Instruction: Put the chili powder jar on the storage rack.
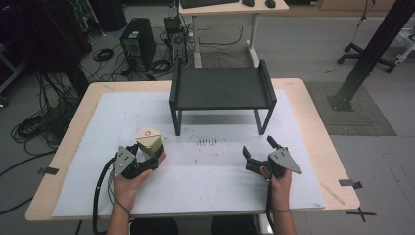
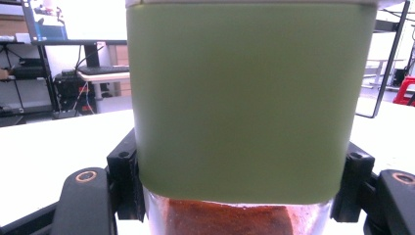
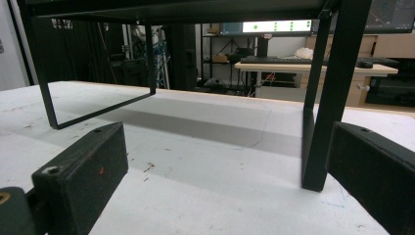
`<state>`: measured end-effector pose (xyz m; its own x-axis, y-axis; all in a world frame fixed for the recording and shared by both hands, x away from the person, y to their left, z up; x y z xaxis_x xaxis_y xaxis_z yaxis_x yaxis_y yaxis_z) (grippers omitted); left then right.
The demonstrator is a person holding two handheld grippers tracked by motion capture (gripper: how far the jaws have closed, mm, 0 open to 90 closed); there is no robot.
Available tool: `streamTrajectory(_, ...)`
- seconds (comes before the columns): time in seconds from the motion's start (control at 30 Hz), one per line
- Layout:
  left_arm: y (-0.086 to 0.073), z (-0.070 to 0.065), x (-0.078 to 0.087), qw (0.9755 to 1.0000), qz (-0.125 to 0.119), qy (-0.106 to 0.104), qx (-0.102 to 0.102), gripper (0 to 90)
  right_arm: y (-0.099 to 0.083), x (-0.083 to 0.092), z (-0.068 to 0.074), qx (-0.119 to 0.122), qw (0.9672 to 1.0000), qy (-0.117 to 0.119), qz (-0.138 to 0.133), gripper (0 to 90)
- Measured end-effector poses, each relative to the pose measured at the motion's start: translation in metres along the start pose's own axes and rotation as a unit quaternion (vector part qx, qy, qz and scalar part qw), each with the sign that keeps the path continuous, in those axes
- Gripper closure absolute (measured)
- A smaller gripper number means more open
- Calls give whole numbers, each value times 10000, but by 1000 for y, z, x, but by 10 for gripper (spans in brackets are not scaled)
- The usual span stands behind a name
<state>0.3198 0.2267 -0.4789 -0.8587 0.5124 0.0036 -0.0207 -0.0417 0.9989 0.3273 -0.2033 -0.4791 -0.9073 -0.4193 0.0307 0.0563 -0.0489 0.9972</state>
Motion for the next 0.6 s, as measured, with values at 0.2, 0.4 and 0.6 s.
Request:
streamTrajectory(0.2,0,0,0,10000,1,6,-1,288,0,0,0,-2,10000,-3,-13,14)
streamTrajectory(0.4,0,0,0,10000,1,11,-10,288,0,0,0,-2,10000,-3,-11,14)
streamTrajectory(0.6,0,0,0,10000,2,19,-21,287,0,0,0,0,10000,-30,-1,24)
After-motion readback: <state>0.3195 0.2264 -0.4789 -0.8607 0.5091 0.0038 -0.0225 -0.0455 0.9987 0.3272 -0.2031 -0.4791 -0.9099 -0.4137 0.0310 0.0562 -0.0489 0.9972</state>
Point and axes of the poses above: each handheld gripper's, and its own axes: x roughly backward along the jaws, y roughly out of its top, z roughly to its left, the point moved 1 cm from there along -x, roughly forward along the jaws, and after that the axes turned 3 degrees about -x, right-handed, at the moved point
